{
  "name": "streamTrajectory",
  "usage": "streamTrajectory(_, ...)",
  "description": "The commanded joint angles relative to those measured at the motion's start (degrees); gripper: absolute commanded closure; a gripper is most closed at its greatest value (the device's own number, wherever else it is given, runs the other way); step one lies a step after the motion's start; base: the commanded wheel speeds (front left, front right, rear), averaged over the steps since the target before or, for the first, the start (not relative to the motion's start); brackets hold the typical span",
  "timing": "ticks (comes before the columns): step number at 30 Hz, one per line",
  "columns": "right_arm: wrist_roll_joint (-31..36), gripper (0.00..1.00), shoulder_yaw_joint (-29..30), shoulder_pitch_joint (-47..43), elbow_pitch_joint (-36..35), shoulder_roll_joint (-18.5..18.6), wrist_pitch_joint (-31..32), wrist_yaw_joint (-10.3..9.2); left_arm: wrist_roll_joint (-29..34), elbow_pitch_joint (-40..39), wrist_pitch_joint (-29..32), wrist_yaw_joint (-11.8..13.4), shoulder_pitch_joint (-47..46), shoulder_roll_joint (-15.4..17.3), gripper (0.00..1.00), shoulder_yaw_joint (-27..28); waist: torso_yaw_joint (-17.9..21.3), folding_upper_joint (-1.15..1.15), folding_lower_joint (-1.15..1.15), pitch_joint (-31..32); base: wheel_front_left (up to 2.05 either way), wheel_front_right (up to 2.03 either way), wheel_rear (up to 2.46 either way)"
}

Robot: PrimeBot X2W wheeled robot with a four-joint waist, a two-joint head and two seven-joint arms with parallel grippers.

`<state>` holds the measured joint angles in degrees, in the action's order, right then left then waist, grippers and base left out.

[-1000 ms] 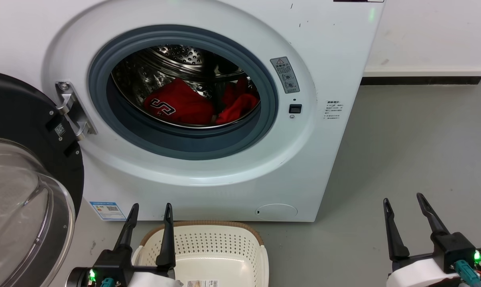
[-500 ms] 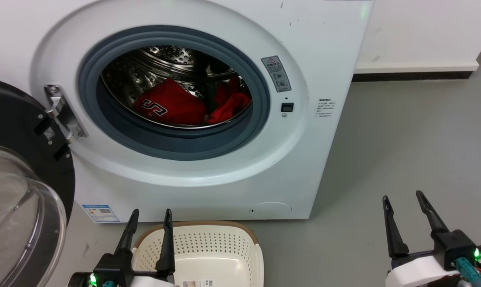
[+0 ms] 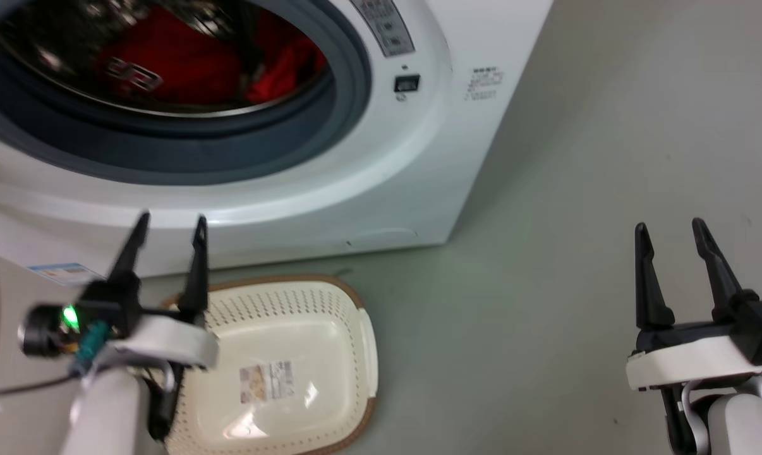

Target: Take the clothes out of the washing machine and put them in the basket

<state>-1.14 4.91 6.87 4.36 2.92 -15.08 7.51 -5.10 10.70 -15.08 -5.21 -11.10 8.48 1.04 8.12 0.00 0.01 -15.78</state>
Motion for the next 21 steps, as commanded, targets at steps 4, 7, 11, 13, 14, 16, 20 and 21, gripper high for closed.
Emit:
streamTrajectory(4, -2.40, 0.00, -0.90, 2.97, -0.65, -0.10, -0.14, -0.04, 1.76, 6.20, -0.09, -1.29, -12.31, 7.32, 0.00, 0.19, 7.09, 0.00, -0.01, -12.72, 0.00, 0.00, 0.00)
streamTrajectory(7, -2.70, 0.00, -2.01, 4.27, -1.61, -0.09, -0.15, -0.04, 2.47, 11.03, 2.76, -1.75, -21.83, 11.87, 0.00, -0.75, 8.12, 0.00, -0.01, -16.04, 0.00, 0.00, 0.00)
streamTrajectory(11, -4.05, 0.00, -2.73, 5.87, -2.40, -0.09, -0.15, -0.04, 1.99, 15.82, 9.95, -2.11, -34.83, 16.48, 0.00, -2.53, 9.73, 0.00, -0.01, -19.93, 0.00, 0.00, 0.00)
streamTrajectory(13, -5.14, 0.00, -2.97, 6.72, -2.90, -0.08, -0.15, -0.04, 2.41, 17.39, 13.86, -2.14, -41.12, 19.47, 0.00, -3.89, 10.48, 0.00, -0.01, -21.74, 0.00, 0.00, 0.00)
streamTrajectory(14, -5.58, 0.00, -3.21, 6.95, -3.14, -0.09, -0.15, -0.04, 2.51, 18.29, 15.65, -2.14, -44.08, 20.85, 0.00, -4.87, 10.86, 0.00, -0.01, -22.64, 0.00, 0.00, 0.00)
streamTrajectory(16, -6.03, 0.00, -4.00, 7.66, -3.46, -0.10, -0.14, -0.04, 2.84, 20.32, 19.29, -2.18, -49.57, 23.30, 0.00, -7.52, 11.60, 0.00, -0.01, -24.26, 0.00, 0.00, 0.00)
streamTrajectory(20, -7.36, 0.00, -5.79, 8.76, -4.51, -0.07, -0.14, -0.04, 1.73, 24.62, 27.17, -2.21, -60.98, 28.09, 0.00, -12.73, 13.69, 0.00, -0.01, -27.25, 0.00, 0.00, 0.00)
streamTrajectory(21, -7.74, 0.00, -6.13, 8.97, -4.81, -0.08, -0.14, -0.04, 1.82, 25.62, 28.66, -2.21, -63.34, 29.11, 0.00, -14.09, 14.16, 0.00, -0.01, -27.95, 0.00, 0.00, 0.00)
